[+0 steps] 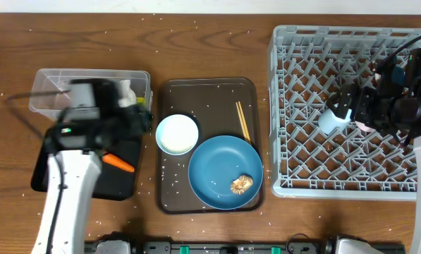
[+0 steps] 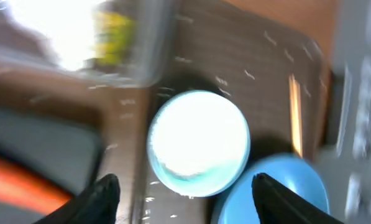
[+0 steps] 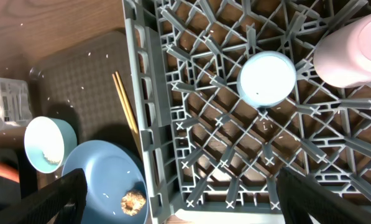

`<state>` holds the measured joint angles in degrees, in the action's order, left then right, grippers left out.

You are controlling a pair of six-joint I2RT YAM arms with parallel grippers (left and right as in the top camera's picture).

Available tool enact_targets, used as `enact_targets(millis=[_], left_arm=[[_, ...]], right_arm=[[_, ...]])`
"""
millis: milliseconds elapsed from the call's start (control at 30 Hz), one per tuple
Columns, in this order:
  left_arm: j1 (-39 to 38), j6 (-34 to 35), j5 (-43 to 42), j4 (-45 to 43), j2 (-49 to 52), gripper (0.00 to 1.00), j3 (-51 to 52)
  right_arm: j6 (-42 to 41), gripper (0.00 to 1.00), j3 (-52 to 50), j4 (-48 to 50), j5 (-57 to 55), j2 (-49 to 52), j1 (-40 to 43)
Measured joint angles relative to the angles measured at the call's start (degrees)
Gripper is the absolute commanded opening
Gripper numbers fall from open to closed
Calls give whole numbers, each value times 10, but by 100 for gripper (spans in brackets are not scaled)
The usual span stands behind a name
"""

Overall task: Sort waste into correct bins and load items into the dishwasher rack
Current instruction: 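Reach left gripper to the light-blue rice bowl and grasp its rim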

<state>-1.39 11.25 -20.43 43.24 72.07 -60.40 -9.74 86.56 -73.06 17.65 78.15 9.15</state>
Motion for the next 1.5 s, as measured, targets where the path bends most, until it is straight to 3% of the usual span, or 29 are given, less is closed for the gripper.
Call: enact_targets(millis=[233, 433, 767, 1033, 1400, 1500], left_arm=[[-149, -67, 50, -82, 77, 60, 0], [-210, -36, 111, -114, 163, 56, 0], [-227, -4, 152, -157, 242, 49, 0], [-237, 7, 157, -165, 282, 30, 0], [-266, 6, 177, -183, 289, 25, 0], [-268, 6, 190, -182, 296, 19, 0]], right_arm=[[0, 90, 0, -1, 0, 0, 0], [0, 90, 0, -6, 0, 0, 0], [0, 90, 0, -14, 0, 0, 0], [0, 89, 0, -16, 0, 0, 0], [0, 90, 0, -17, 0, 0, 0], [0, 90, 0, -17, 0, 0, 0]])
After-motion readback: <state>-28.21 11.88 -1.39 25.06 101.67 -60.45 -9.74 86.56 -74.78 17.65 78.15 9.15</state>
